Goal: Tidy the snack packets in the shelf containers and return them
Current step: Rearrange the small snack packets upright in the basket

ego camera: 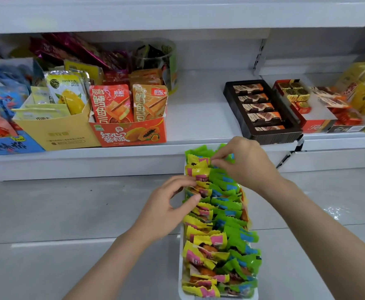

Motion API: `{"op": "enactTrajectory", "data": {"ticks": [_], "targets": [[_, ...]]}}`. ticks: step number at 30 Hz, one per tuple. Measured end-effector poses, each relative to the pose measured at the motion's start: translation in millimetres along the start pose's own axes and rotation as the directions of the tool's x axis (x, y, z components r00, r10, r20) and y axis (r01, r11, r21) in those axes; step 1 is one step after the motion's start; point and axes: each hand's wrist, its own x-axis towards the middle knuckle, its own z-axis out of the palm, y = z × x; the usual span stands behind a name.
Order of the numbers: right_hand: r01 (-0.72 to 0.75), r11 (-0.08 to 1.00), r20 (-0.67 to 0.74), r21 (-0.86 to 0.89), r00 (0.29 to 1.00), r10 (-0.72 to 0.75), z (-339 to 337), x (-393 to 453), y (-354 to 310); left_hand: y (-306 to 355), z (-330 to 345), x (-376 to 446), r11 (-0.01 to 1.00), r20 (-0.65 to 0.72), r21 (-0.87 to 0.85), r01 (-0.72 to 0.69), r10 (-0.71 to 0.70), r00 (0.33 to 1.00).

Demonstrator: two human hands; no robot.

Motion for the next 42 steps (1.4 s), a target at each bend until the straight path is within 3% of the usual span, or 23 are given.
{"op": "enactTrajectory", "data": {"ticks": [11,15,19,24,32,39,42], "targets": [[0.062,0.969,0.125,-0.238,0.992,-0.033,25,6,-20,-2,0,0,1.000,-0.004,-0.025,0.006,-0.006,1.000],[0.052,0.961,0.083,-0.271,0.996,-0.030,18,10,-16,-1,-2,-4,0.999,0.008,-0.029,0.020,-0.020,1.000],[0.057,0.956,0.133,-0.288,0.991,-0.019,15,11,-19,-1,-2,-6,0.999,0.006,-0.039,0.024,-0.024,1.000],[0.004,0.955,0.002,-0.297,1.000,-0.003,21,5,-18,1,-2,-6,0.999,0.011,-0.033,0.031,-0.030,0.999],[0.050,0.932,0.106,-0.359,0.994,-0.012,29,9,-22,2,-1,-5,0.999,0.003,-0.047,0.026,-0.026,1.000],[0.172,0.894,0.175,-0.413,0.979,-0.107,24,11,-22,3,-3,-6,0.998,0.008,-0.050,0.029,-0.029,1.000],[0.110,0.881,0.147,-0.460,0.988,-0.046,16,11,-16,6,-4,-6,0.996,0.018,-0.064,0.065,-0.064,0.998]]}}
